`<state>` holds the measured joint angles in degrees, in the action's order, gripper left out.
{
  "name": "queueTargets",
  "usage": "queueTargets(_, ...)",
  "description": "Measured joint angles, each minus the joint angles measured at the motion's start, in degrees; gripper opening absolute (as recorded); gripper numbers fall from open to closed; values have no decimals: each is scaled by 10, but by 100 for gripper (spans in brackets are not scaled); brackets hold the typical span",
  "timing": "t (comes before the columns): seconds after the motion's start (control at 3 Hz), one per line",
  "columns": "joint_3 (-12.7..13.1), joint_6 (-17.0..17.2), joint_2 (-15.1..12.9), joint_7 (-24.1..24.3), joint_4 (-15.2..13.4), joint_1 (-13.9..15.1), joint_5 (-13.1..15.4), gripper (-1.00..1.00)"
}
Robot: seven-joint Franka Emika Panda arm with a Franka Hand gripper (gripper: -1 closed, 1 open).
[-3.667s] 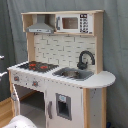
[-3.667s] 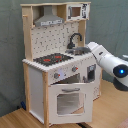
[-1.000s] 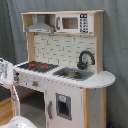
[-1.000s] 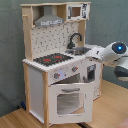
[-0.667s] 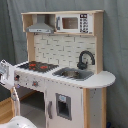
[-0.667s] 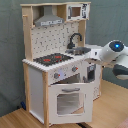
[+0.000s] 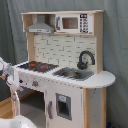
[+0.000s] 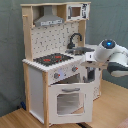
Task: Play with the kitchen
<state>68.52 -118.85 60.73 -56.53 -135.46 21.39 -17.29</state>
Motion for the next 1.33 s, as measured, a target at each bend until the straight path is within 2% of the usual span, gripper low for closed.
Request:
queueTargets(0.67, 27, -49, -85, -40, 5, 45, 0, 100)
queueTargets(1.33, 75, -93, -175, -72, 33, 98, 0, 100)
